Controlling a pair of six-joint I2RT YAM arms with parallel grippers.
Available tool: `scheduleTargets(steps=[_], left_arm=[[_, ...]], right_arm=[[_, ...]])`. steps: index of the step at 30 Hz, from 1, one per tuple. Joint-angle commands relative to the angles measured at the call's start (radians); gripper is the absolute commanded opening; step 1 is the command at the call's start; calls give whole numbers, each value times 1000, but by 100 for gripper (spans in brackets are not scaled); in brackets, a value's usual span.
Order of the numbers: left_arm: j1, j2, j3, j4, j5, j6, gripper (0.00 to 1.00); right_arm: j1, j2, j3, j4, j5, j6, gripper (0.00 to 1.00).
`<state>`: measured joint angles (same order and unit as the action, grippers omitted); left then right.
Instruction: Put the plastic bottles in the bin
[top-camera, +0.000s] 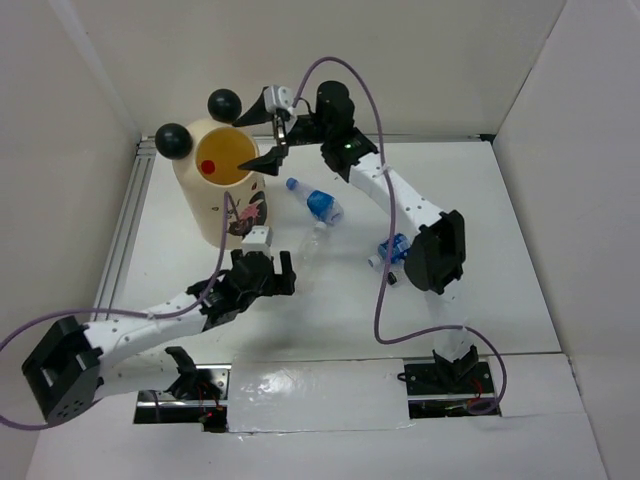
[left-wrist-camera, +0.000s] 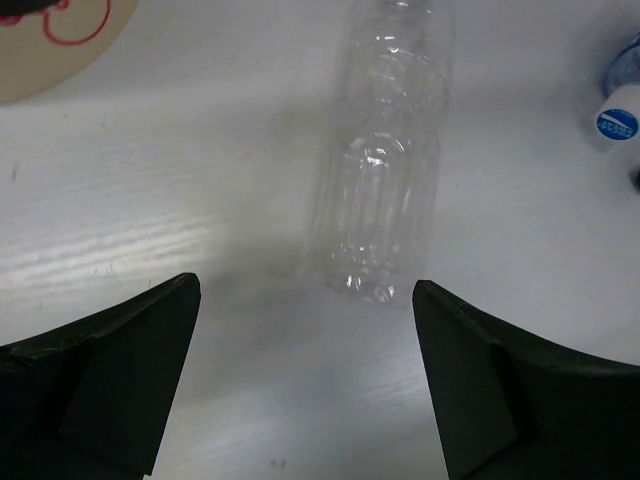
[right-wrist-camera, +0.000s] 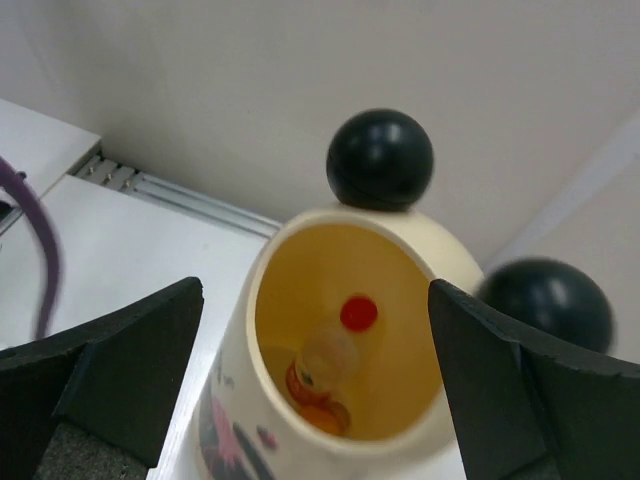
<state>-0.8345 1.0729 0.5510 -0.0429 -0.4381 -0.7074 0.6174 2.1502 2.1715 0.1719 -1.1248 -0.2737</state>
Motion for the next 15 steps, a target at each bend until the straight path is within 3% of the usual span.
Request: scheduleTargets(steps=[1, 7, 15], left_arm=[[46, 147, 90, 219, 79, 161, 100], [67, 346, 254, 293, 211, 287, 100], [77, 662, 550, 97, 297, 355, 100]], right_arm=[[-65, -215, -74, -86, 36, -45, 100], [-261, -425, -332, -190, 88, -64, 100], [-494, -608, -559, -443, 125, -101, 100]])
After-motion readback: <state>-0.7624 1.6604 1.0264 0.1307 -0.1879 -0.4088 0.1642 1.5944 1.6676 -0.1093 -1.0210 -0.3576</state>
